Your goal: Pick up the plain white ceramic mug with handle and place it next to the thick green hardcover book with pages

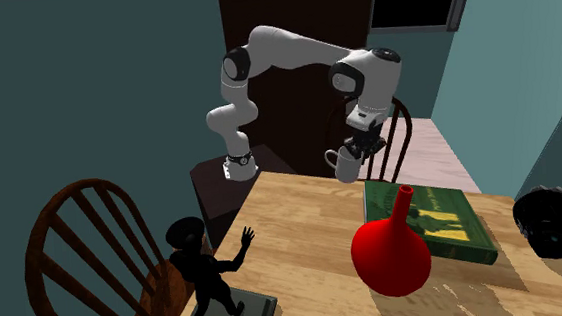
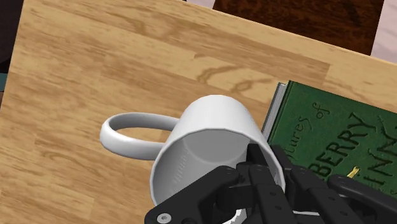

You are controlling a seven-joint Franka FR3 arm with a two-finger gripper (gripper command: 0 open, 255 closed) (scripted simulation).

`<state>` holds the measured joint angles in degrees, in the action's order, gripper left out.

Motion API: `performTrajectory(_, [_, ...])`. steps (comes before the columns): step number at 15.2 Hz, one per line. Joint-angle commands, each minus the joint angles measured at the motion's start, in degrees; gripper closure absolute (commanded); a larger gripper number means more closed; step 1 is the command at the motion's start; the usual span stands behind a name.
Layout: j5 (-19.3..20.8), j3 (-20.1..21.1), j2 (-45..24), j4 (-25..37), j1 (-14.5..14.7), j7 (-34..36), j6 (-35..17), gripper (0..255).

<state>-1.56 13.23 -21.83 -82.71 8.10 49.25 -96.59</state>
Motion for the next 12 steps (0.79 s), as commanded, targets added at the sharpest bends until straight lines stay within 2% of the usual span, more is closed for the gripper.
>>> performTrajectory(1, [0.02,0.01,-0.12,-1.49,0.05,0.01,-1.65,255])
performTrajectory(12, [0.28,-0.19,-1.66,-7.75,0.03,-0.43,-9.4,255])
